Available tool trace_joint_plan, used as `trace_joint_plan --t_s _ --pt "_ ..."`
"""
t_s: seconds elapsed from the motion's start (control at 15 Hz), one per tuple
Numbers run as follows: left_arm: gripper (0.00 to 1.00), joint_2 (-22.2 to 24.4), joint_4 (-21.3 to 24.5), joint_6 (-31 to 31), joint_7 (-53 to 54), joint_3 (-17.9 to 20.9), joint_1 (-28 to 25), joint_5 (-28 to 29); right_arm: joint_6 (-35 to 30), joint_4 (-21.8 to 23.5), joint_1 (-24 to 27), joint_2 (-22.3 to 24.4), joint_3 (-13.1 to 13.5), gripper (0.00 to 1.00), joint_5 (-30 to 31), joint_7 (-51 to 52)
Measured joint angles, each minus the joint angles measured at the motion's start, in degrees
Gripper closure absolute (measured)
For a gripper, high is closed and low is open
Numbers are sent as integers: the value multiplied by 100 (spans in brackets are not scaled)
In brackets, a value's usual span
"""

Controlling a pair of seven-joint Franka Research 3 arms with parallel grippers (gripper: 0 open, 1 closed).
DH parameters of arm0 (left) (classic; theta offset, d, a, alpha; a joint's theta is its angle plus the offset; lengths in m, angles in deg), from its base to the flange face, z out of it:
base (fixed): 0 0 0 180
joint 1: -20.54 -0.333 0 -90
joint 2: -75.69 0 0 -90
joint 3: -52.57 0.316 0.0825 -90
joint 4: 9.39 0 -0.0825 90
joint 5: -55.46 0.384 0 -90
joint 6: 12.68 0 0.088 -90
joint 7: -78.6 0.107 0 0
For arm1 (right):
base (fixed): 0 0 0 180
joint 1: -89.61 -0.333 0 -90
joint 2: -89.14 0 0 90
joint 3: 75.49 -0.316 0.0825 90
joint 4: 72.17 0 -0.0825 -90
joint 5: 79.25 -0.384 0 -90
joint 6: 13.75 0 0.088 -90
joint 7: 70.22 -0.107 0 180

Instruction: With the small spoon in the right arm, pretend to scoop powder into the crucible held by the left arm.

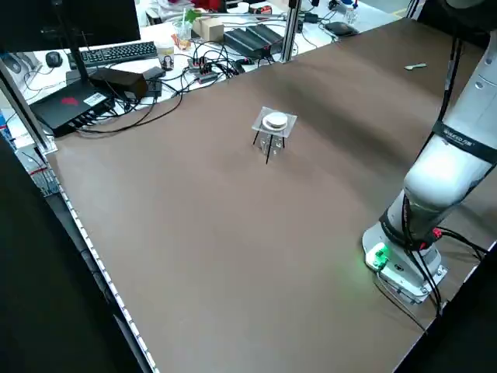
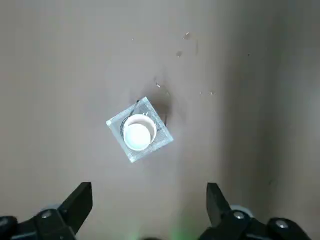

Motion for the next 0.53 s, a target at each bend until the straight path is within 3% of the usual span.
trace_joint_plan --t_s 0.2,0.27,0.53 --pt "0 27 57 -60 -14 -19 0 0 384 252 -200 377 990 0 -625 27" --pt "0 47 71 -61 -6 -20 0 0 571 484 -250 551 1184 0 -689 44" --pt "0 79 86 -62 0 -20 -6 0 1351 1636 -470 1337 1318 0 -726 14"
